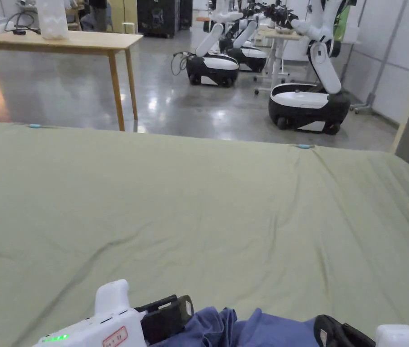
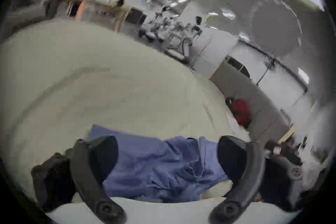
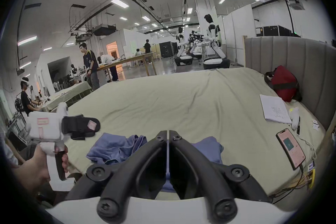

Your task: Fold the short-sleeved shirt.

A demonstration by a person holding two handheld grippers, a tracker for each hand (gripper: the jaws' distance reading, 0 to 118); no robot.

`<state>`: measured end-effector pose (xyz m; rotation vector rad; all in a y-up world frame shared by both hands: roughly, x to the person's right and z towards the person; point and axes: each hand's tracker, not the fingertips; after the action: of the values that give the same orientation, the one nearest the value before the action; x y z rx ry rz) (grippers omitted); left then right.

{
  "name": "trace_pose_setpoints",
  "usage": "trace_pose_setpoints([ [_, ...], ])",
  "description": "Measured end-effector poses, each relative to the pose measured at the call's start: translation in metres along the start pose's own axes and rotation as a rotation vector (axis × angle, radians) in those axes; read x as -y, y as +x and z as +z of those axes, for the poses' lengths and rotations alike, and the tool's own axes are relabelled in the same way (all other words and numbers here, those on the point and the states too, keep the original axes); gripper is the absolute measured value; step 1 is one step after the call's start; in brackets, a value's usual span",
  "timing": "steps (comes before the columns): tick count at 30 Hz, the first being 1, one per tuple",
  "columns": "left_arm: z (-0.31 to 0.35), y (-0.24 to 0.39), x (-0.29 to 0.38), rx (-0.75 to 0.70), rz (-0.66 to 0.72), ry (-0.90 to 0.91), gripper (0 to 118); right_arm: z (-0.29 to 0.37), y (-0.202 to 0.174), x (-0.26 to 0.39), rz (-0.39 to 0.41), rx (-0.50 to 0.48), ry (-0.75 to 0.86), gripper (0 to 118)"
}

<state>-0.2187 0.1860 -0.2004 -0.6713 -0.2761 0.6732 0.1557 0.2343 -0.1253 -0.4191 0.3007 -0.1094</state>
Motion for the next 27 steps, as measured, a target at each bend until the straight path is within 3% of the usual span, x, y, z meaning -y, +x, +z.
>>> trace_pose_setpoints([
  [2, -0.014, -0.003, 0.010, 0.000, 0.032, -0.021, 20, -0.001, 0.002, 0.001, -0.004, 0.000, -0.005, 3],
  [3, -0.025, 0.002, 0.019, -0.051, -0.009, -0.049, 8, -0.002, 0.003, 0.002, -0.004, 0.001, -0.007, 3],
  [4, -0.034, 0.005, 0.026, -0.069, -0.045, -0.083, 8, -0.002, 0.004, 0.002, -0.006, 0.002, -0.009, 3],
  [7, -0.056, 0.035, 0.059, 0.102, 0.015, -0.178, 8, -0.001, 0.007, 0.001, -0.016, 0.001, -0.011, 3],
  [9, -0.064, 0.056, 0.078, 0.193, -0.027, -0.194, 8, -0.001, 0.009, 0.000, -0.010, 0.008, -0.016, 3],
  [13, -0.078, 0.047, 0.078, 0.108, -0.028, -0.204, 7, 0.003, 0.010, -0.001, -0.009, 0.014, -0.023, 3],
  [18, -0.005, 0.034, 0.040, 0.069, -0.087, -0.063, 7, 0.000, 0.004, 0.000, -0.007, -0.001, -0.027, 3],
  [22, 0.042, -0.004, 0.017, 0.009, -0.061, 0.025, 12, -0.012, -0.011, 0.003, -0.016, -0.032, -0.051, 3],
  [23, 0.055, -0.017, 0.013, -0.013, -0.068, 0.044, 31, -0.015, -0.014, 0.005, -0.016, -0.044, -0.053, 3],
  [25, 0.069, -0.033, 0.010, -0.036, -0.052, 0.040, 113, -0.016, -0.019, 0.005, -0.015, -0.058, -0.060, 3],
  [26, 0.081, -0.046, 0.003, -0.019, -0.020, 0.128, 118, -0.016, -0.022, 0.005, -0.007, -0.062, -0.062, 3],
  [27, 0.084, -0.062, 0.002, -0.028, 0.053, 0.073, 118, -0.016, -0.026, 0.005, 0.005, -0.063, -0.067, 3],
])
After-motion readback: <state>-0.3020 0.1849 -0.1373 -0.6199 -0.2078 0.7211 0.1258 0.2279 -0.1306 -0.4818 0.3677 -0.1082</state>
